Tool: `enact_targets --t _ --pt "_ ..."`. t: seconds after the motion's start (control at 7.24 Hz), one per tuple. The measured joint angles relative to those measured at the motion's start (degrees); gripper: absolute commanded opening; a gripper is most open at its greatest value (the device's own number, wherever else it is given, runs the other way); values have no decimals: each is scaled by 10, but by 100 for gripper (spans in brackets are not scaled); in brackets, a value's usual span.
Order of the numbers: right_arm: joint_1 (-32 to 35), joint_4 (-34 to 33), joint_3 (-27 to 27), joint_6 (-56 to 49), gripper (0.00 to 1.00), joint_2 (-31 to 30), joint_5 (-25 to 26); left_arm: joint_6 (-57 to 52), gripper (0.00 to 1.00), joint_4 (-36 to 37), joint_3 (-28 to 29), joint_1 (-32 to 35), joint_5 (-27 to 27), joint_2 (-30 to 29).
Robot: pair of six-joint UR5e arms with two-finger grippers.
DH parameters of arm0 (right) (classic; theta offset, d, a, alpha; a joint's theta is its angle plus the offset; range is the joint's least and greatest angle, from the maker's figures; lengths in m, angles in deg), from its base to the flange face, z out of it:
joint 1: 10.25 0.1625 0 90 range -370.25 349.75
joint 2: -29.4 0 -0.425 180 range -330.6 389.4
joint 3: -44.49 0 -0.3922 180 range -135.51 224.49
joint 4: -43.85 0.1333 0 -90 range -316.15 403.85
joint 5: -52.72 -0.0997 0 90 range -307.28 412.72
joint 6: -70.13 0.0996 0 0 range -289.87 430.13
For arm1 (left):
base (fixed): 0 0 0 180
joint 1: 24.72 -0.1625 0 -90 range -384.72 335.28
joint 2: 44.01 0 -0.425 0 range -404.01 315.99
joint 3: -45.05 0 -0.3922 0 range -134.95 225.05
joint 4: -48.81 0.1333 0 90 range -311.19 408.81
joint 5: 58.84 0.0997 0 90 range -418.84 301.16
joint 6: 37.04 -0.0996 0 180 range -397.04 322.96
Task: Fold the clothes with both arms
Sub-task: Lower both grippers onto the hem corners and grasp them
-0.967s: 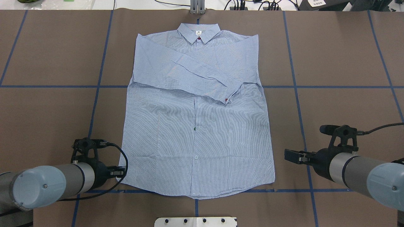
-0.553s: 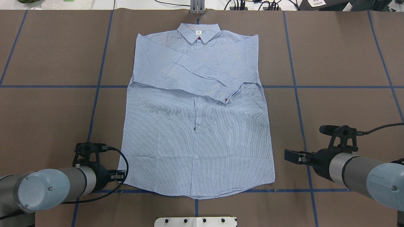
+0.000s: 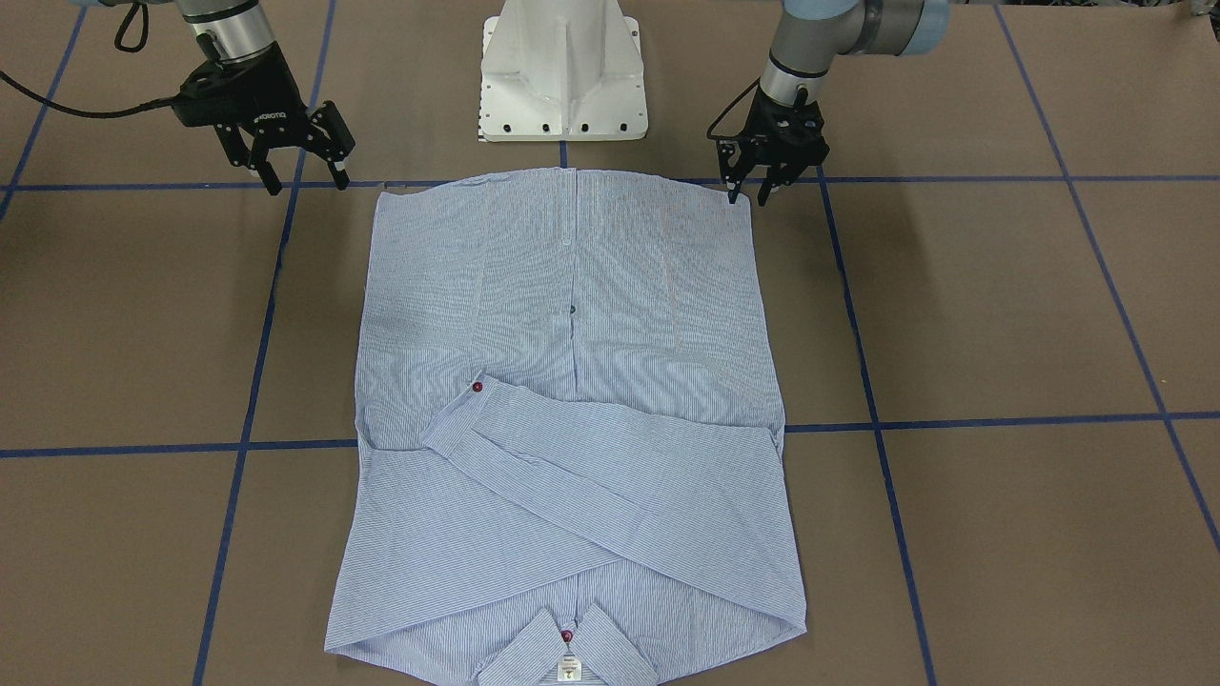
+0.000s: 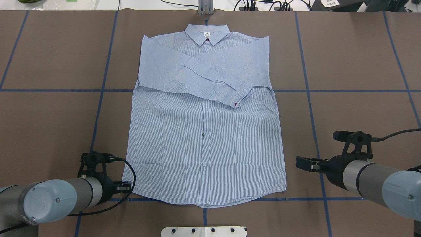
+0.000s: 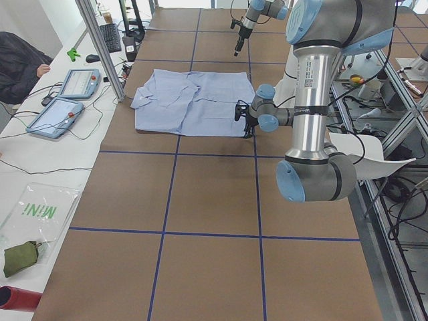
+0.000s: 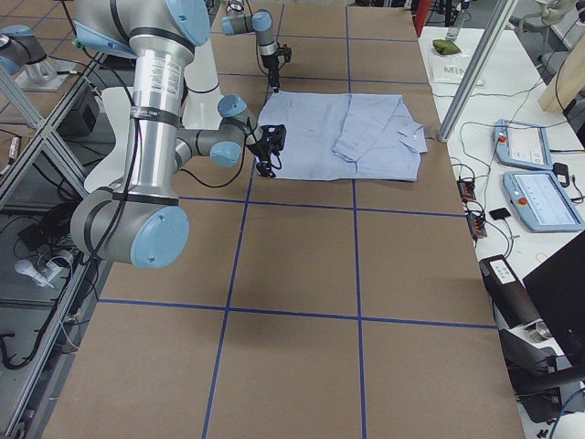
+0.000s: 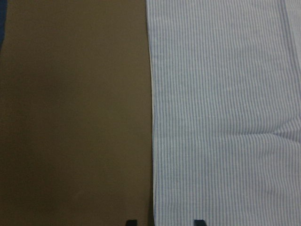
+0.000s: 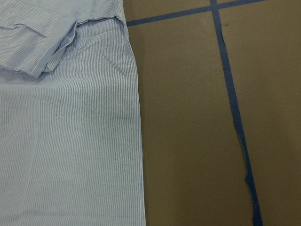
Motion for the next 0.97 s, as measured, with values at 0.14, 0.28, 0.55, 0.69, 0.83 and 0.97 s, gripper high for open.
enact_targets --t 0.14,0.28,0.55,0.69,0.83,0.97 --pt "0 0 0 0 100 0 0 0 49 0 0 -3 0 0" --pt "0 0 0 0 100 -1 0 0 45 1 0 -6 0 0" --pt "0 0 0 0 100 -2 0 -1 45 1 1 -10 0 -1" --pt "0 0 0 0 100 -2 0 -1 45 1 1 -11 0 -2" --pt "0 0 1 0 100 -3 1 -2 45 1 1 -11 0 -4" --pt "1 0 1 0 100 -3 2 -4 45 1 3 -11 -1 -7"
